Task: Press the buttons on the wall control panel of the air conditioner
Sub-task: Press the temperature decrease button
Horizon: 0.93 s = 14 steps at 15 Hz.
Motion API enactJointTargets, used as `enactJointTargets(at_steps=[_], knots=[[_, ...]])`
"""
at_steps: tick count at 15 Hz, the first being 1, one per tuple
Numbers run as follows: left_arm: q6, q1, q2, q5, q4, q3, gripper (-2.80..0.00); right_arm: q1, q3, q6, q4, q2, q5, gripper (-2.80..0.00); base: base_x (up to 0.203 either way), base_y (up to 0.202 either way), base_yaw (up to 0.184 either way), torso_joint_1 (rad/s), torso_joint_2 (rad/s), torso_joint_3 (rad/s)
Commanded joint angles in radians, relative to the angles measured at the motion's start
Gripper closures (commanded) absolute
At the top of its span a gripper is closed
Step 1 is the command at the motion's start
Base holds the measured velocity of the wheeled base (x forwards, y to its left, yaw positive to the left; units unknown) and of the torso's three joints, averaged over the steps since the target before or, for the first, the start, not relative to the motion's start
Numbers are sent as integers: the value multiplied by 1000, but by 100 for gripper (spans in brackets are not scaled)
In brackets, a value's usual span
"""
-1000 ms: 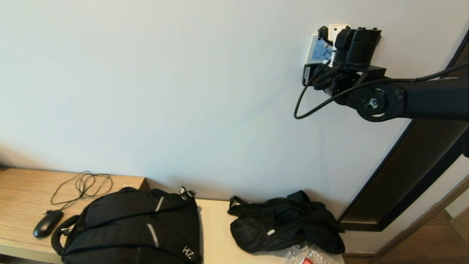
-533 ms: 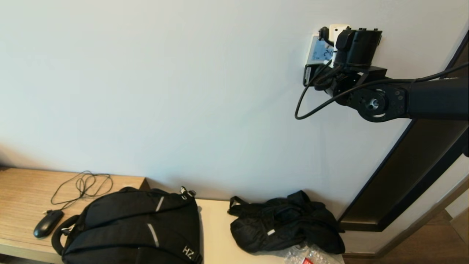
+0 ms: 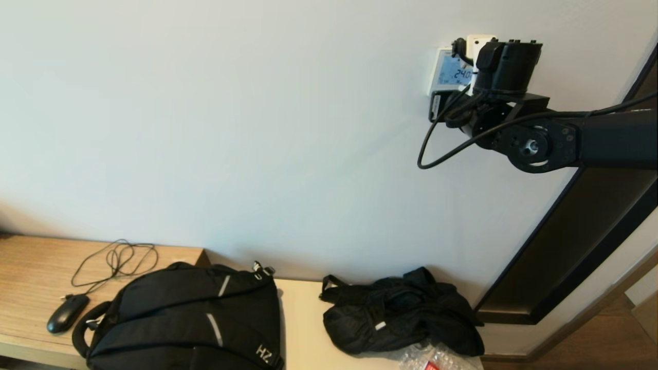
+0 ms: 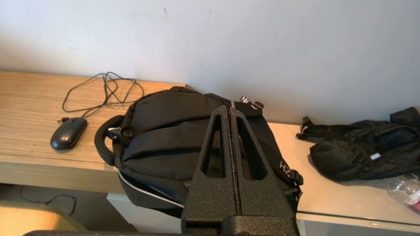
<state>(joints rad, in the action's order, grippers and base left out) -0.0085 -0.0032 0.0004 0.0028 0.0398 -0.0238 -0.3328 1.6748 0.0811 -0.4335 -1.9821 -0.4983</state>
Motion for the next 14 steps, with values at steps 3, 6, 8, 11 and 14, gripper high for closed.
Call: enactJointTargets(at_steps=[3,6,8,11,14], knots=[[1,0,0,0,0,1,0,3,-10,2,-11,8,-2,0,0,0,0,0,0,0],[0,0,0,0,0,0,0,0,-35,2,-27,6,-2,0,0,0,0,0,0,0],[1,0,0,0,0,1,0,-2,-27,3,-28,-1,-2,0,0,0,0,0,0,0],[-1,0,0,0,0,0,0,-6,-17,5,-27,-9,-2,0,0,0,0,0,0,0],[1,0,0,0,0,0,0,-8,-7,5,-27,-14,-2,0,0,0,0,0,0,0]])
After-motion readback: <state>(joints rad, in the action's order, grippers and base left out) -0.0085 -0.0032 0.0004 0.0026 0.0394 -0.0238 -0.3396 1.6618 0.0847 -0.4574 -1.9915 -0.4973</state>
